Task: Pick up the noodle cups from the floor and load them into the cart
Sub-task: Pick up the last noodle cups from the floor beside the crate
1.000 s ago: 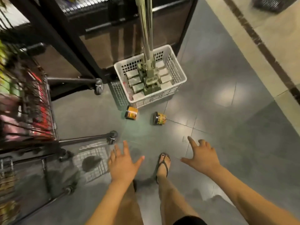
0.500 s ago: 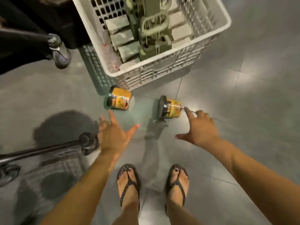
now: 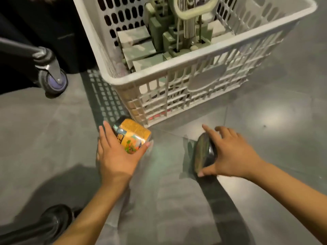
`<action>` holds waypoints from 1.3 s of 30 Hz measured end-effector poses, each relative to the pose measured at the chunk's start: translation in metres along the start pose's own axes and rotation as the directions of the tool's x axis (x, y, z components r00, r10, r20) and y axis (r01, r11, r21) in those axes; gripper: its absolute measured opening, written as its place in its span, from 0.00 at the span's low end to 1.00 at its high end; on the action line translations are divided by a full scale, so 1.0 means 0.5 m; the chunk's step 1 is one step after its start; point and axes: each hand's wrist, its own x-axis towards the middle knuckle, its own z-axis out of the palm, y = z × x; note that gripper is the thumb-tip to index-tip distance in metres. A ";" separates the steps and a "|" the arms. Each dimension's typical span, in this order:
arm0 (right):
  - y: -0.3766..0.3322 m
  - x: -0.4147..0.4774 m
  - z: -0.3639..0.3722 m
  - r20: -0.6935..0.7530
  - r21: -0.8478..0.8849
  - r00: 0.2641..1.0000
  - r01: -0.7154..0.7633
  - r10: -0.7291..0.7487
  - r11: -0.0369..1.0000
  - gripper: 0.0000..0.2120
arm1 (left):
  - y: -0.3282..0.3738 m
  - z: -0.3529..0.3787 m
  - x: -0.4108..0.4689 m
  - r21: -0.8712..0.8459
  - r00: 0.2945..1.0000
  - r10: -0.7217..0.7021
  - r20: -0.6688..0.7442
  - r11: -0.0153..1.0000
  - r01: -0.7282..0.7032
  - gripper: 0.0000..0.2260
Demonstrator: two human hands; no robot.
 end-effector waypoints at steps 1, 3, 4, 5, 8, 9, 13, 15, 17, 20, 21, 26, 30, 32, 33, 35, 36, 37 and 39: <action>-0.001 0.003 0.002 0.014 -0.028 0.999 0.037 -0.036 0.999 0.67 | -0.005 -0.004 0.011 -0.035 1.000 0.002 -0.008 0.999 -0.002 0.59; -0.003 0.007 0.004 0.033 -0.055 0.995 0.096 -0.094 0.994 0.67 | -0.010 -0.011 0.033 -0.101 1.000 -0.012 0.003 0.995 0.012 0.56; -0.003 0.006 0.003 0.036 -0.045 0.993 0.113 -0.111 0.993 0.67 | -0.011 -0.014 0.045 -0.123 0.999 -0.027 0.023 0.992 0.029 0.55; -0.003 0.004 0.001 0.040 -0.025 0.992 0.119 -0.118 0.993 0.67 | -0.011 -0.016 0.055 -0.130 0.998 -0.041 0.052 0.990 0.047 0.53; -0.002 -0.009 -0.003 0.026 0.065 0.996 0.078 -0.080 0.995 0.65 | -0.002 -0.023 0.060 -0.142 0.990 -0.057 0.131 0.987 0.075 0.47; -0.001 -0.016 0.001 0.002 0.113 0.998 0.058 -0.059 0.992 0.64 | 0.001 -0.024 0.050 -0.158 0.990 -0.039 0.135 0.986 0.060 0.45; 0.011 -0.045 0.031 -0.122 0.392 0.991 0.003 0.049 0.920 0.65 | 0.005 -0.010 -0.012 -0.066 0.979 0.172 0.109 0.984 -0.165 0.46; 0.022 -0.060 0.044 -0.177 0.509 0.979 0.001 0.104 0.860 0.66 | 0.003 0.002 -0.032 -0.015 0.917 0.393 0.062 0.920 -0.393 0.43; 0.028 -0.076 0.050 -0.197 0.613 0.968 -0.001 0.154 0.790 0.64 | 0.005 0.011 -0.044 0.055 0.809 0.584 0.069 0.807 -0.588 0.37; 0.040 -0.101 0.066 -0.205 0.745 0.946 -0.015 0.250 0.667 0.62 | 0.009 0.034 -0.074 0.150 0.700 0.693 0.174 0.684 -0.714 0.31; 0.046 -0.109 0.075 -0.202 0.774 0.939 -0.021 0.278 0.633 0.62 | 0.011 0.042 -0.086 0.175 0.678 0.705 0.206 0.656 -0.735 0.30; 0.077 -0.149 0.103 -0.183 0.794 0.936 -0.040 0.301 0.607 0.64 | 0.008 0.054 -0.101 0.264 0.653 0.689 0.314 0.598 -0.757 0.33; 0.094 -0.181 0.113 -0.173 0.755 0.938 -0.069 0.300 0.652 0.63 | 0.018 0.046 -0.093 0.309 0.746 0.578 0.330 0.681 -0.664 0.38; 0.100 -0.195 0.110 -0.147 0.697 0.940 -0.122 0.307 0.707 0.64 | 0.024 0.047 -0.088 0.318 0.784 0.533 0.318 0.719 -0.618 0.42; 0.102 -0.200 0.106 -0.121 0.655 0.942 -0.160 0.312 0.739 0.65 | 0.027 0.048 -0.085 0.323 0.795 0.513 0.323 0.730 -0.602 0.44; 0.099 -0.204 0.099 -0.084 0.511 0.949 -0.222 0.305 0.830 0.68 | 0.034 0.047 -0.081 0.339 0.816 0.471 0.336 0.747 -0.571 0.48; 0.095 -0.203 0.096 -0.076 0.417 0.953 -0.235 0.292 0.878 0.68 | 0.038 0.046 -0.079 0.343 0.827 0.449 0.337 0.760 -0.552 0.50; 0.089 -0.199 0.095 -0.070 0.337 0.957 -0.244 0.283 0.909 0.68 | 0.043 0.044 -0.078 0.346 0.840 0.418 0.347 0.775 -0.529 0.52; 0.075 -0.188 0.095 -0.065 0.253 0.957 -0.258 0.283 0.932 0.68 | 0.052 0.045 -0.080 0.357 0.861 0.351 0.369 0.802 -0.480 0.55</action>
